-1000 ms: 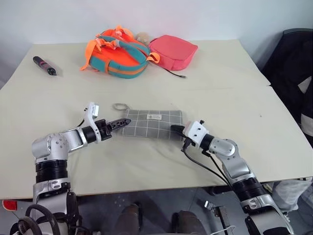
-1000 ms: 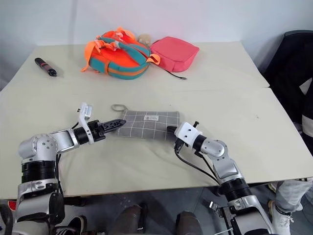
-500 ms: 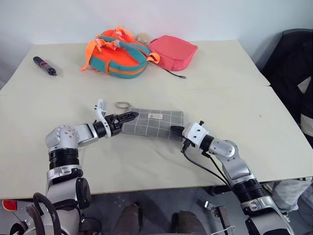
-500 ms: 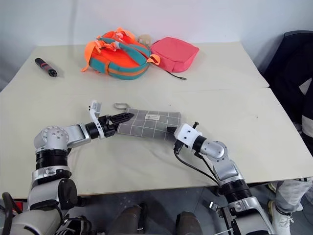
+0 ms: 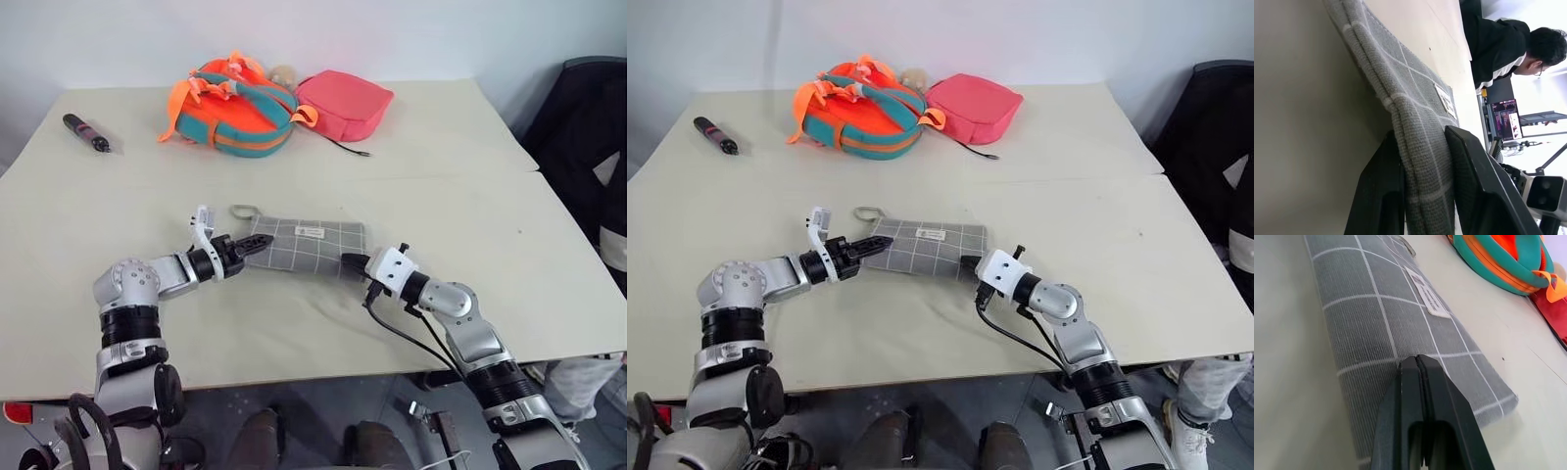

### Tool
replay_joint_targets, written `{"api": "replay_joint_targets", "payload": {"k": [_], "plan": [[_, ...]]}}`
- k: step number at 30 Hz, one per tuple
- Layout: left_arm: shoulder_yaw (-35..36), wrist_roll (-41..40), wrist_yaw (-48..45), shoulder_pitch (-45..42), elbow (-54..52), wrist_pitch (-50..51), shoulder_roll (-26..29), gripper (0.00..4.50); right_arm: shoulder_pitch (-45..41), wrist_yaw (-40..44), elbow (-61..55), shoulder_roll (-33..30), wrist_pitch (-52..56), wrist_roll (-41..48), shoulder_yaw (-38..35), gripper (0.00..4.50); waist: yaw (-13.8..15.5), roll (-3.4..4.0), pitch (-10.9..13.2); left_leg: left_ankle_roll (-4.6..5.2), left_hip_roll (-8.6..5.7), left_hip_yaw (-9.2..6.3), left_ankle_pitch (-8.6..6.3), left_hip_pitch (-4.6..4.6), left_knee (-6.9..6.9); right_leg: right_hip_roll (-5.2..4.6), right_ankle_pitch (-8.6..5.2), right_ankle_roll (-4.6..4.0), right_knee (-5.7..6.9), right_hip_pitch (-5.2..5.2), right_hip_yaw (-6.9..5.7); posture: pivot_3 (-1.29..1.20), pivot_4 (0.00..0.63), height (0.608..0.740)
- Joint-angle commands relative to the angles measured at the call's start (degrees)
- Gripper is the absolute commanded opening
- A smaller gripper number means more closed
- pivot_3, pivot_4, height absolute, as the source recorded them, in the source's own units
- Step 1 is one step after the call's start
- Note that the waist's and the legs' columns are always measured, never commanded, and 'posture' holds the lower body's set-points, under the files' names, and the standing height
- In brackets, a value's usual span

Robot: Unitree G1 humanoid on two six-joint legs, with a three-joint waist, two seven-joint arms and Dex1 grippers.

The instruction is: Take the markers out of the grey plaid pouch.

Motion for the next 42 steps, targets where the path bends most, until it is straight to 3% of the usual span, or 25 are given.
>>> {"api": "replay_joint_targets", "payload": {"k": [1,4,8,11,16,21,25,29,42], "plan": [[-2.73,2.25,-1.81,4.87,-9.1,-8.72,-0.01,0.9,0.4,0.73,-2.35,-1.56,-0.95,0.7,-1.07,0.0,-0.12,0.0,0.0,-0.01,0.01,0.01,-0.01,0.0,0.0,0.01,0.0,0.0,-0.01,0.0,0.0,0.0,0.15,0.74],[-8.89,9.36,-7.65,11.74,-18.47,-27.76,0.78,0.9,0.58,2.9,-4.78,-2.33,2.08,5.02,-2.96,0.0,-0.17,0.0,0.0,-0.05,0.05,0.08,-0.03,0.0,-0.01,0.03,0.0,0.0,-0.09,-0.01,0.04,0.0,0.15,0.74],[-9.8,10.97,-9.58,17.65,-24.94,-38.64,0.08,0.89,1.2,6.94,-10.0,-2.48,9.23,15.7,-7.26,0.18,0.12,0.0,0.0,-0.06,0.09,0.52,-0.04,-0.03,-0.04,0.07,0.0,-0.01,-0.21,0.02,0.04,0.0,0.15,0.74],[-12.3,17.73,-12.21,22.98,-29.67,-54.95,0.46,0.89,1.16,8.69,-13.05,-3.3,14.77,22.03,-10.72,0.93,0.16,0.0,0.0,0.0,0.09,0.52,-0.07,-0.04,-0.04,0.01,0.0,-0.01,-0.29,0.04,0.05,0.0,0.15,0.74],[-12.92,20.2,-10.89,26.65,-30.92,-62.58,-0.07,0.89,2.12,11.42,-15.75,-6.22,24.54,28.34,-13.34,2.72,0.33,0.0,0.0,0.1,0.09,0.59,-0.14,-0.05,-0.04,-0.05,0.01,-0.01,-0.32,0.05,0.02,0.0,0.15,0.74],[-16.66,24.88,-13.15,30.79,-31.32,-71.72,0.92,0.89,0.85,10.41,-13.95,-7.21,27.65,26.92,-12.87,2.72,0.23,0.0,0.0,0.16,0.09,0.66,-0.19,-0.05,-0.04,-0.08,0.01,-0.01,-0.32,0.03,0.03,0.0,0.15,0.74],[-17.87,25.24,-13.08,32.53,-30.98,-74.42,1.02,0.89,-0.22,10.76,-14.65,-6.46,35.39,32.86,-14.91,2.72,0.36,0.0,0.0,0.17,0.09,0.67,-0.21,-0.05,-0.04,-0.09,0.01,-0.01,-0.31,0.03,0.03,0.0,0.15,0.74],[-19.82,27.63,-14.9,34.37,-31.69,-79.34,2.79,0.89,-1.41,11.34,-11.4,-7.18,35.12,32.25,-15.72,2.72,0.34,0.01,0.0,0.23,0.08,0.63,-0.24,-0.05,-0.02,-0.13,0.01,0.01,-0.32,0.03,0.02,0.0,0.15,0.74],[-22.46,29.9,-16.26,36.95,-31.42,-88.59,6.17,0.89,-5.12,22.85,-11.13,-10.46,41.45,37.22,-15.06,2.72,0.27,0.02,0.01,0.26,0.11,0.46,-0.3,-0.05,-0.02,-0.16,0.02,0.01,-0.34,0.02,0.02,0.0,0.15,0.74]]}}
